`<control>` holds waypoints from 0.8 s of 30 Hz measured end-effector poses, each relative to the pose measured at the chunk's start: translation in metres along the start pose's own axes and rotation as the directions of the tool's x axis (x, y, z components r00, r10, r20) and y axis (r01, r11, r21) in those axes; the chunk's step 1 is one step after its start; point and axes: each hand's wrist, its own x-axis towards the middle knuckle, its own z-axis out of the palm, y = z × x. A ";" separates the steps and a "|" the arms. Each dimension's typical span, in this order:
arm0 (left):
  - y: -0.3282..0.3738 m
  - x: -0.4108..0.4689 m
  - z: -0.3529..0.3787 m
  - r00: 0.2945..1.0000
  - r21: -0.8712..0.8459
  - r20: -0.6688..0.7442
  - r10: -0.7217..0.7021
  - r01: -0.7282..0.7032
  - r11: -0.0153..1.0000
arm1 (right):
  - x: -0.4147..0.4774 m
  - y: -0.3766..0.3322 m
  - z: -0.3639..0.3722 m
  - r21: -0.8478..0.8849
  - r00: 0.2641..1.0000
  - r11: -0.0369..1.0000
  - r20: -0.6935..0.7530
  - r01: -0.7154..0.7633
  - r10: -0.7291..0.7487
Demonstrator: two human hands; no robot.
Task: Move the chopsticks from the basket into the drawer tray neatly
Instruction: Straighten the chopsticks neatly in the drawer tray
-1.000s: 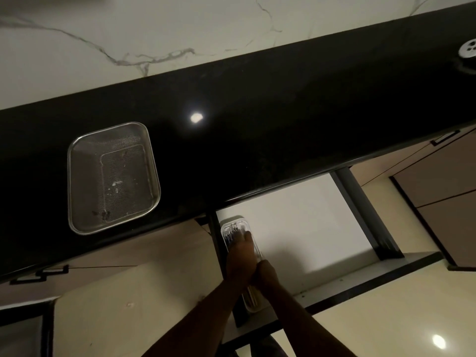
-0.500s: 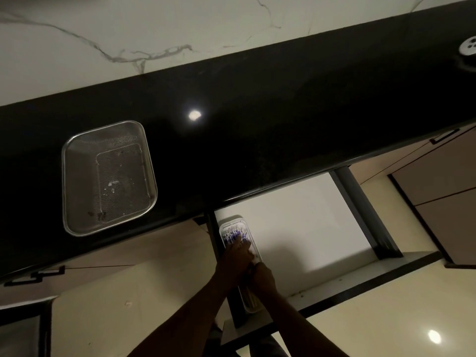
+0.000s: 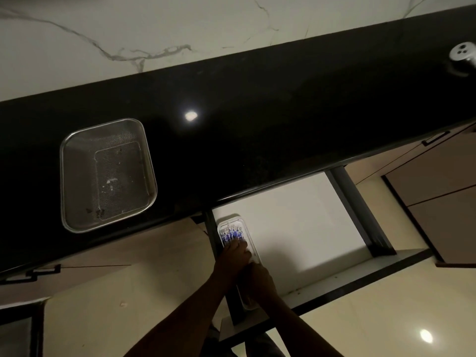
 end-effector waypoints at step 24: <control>0.022 -0.050 -0.008 0.947 -0.691 -0.232 -0.221 0.000 0.723 | -0.024 0.016 -0.053 0.451 0.988 0.885 -0.143 0.117 -0.058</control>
